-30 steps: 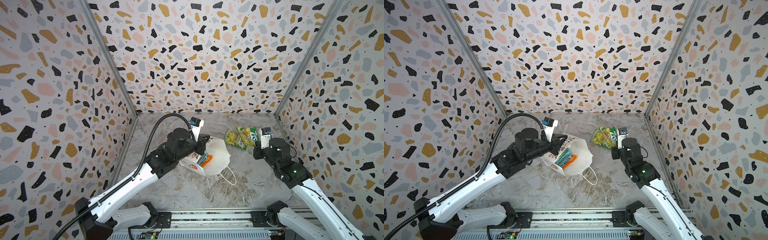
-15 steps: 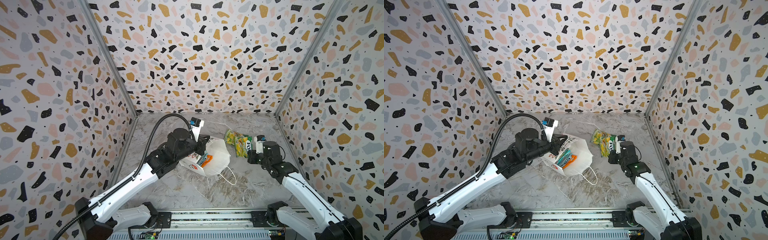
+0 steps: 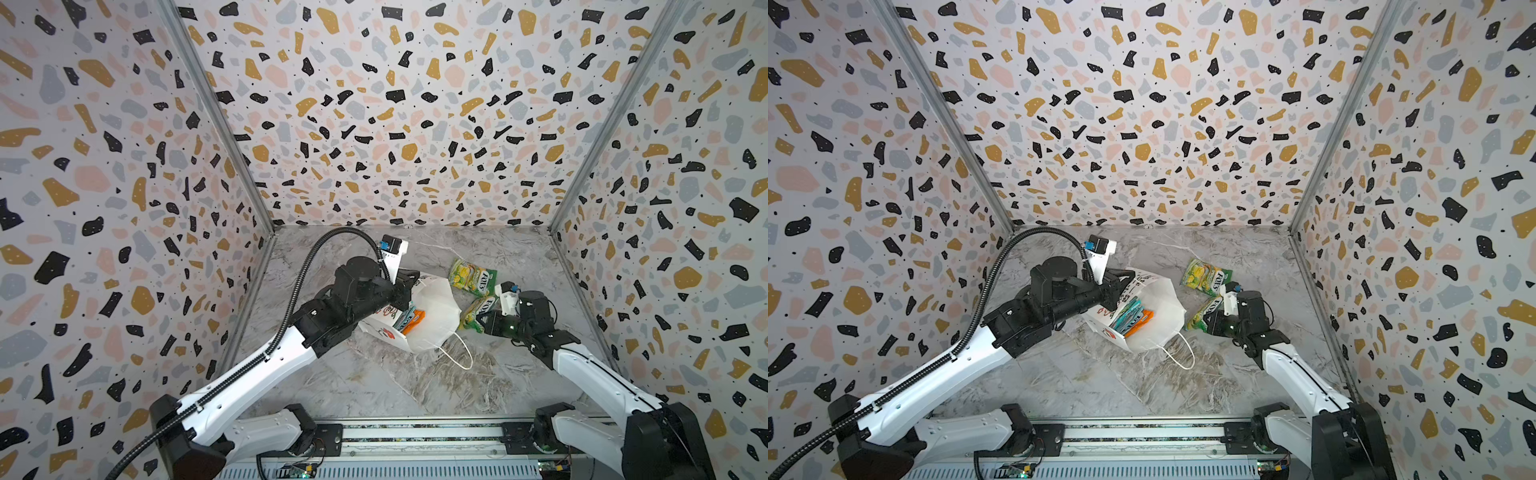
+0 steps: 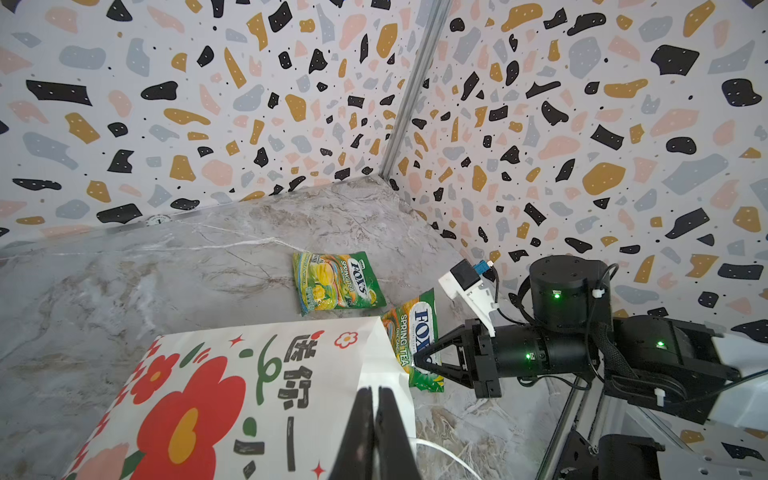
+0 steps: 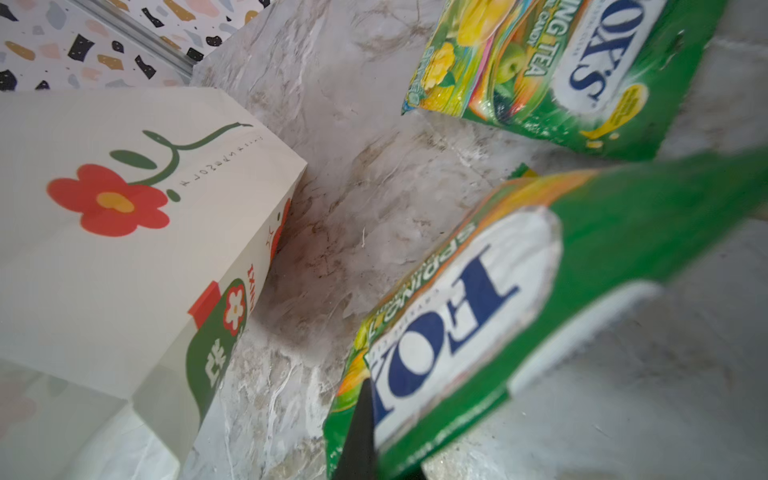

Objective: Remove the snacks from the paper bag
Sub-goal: 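Lower the green packet onto the table beside the bag and open the right gripper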

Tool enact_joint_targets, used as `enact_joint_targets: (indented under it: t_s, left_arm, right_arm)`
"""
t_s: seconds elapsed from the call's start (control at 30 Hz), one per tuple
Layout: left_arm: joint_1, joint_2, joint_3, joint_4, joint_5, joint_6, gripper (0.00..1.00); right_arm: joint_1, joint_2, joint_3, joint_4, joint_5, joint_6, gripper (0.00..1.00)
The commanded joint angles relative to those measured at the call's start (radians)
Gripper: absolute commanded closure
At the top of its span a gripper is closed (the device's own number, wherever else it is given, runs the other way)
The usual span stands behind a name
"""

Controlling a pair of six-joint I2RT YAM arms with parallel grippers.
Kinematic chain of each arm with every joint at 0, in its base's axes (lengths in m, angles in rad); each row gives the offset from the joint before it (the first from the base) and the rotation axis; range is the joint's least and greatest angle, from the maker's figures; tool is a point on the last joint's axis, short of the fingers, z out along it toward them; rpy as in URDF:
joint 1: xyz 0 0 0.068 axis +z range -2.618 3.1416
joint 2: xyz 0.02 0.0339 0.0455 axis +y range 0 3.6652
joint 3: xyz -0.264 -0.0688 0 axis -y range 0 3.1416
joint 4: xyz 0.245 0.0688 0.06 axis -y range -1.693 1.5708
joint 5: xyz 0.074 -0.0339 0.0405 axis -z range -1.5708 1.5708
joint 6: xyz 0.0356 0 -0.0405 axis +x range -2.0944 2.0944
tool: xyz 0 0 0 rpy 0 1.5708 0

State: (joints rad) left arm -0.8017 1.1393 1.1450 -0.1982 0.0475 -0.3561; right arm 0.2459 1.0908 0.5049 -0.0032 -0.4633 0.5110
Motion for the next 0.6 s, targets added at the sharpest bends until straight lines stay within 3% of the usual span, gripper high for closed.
enact_joint_targets:
  t_s: [0.0, 0.27, 0.57]
  left_arm:
    - [-0.005, -0.019, -0.009, 0.043, 0.012, -0.005, 1.0]
    - [-0.005, -0.023, -0.011, 0.042, 0.008, -0.001, 1.0]
    - [-0.005, -0.02, -0.014, 0.045, 0.011, -0.001, 1.0]
  right_arm:
    - [-0.005, 0.013, -0.004, 0.115, -0.087, 0.007, 1.0]
    - [-0.01, 0.13, -0.003, 0.125, -0.147, -0.07, 1.0]
    - [-0.011, 0.238, 0.028, 0.083, 0.029, -0.14, 0.99]
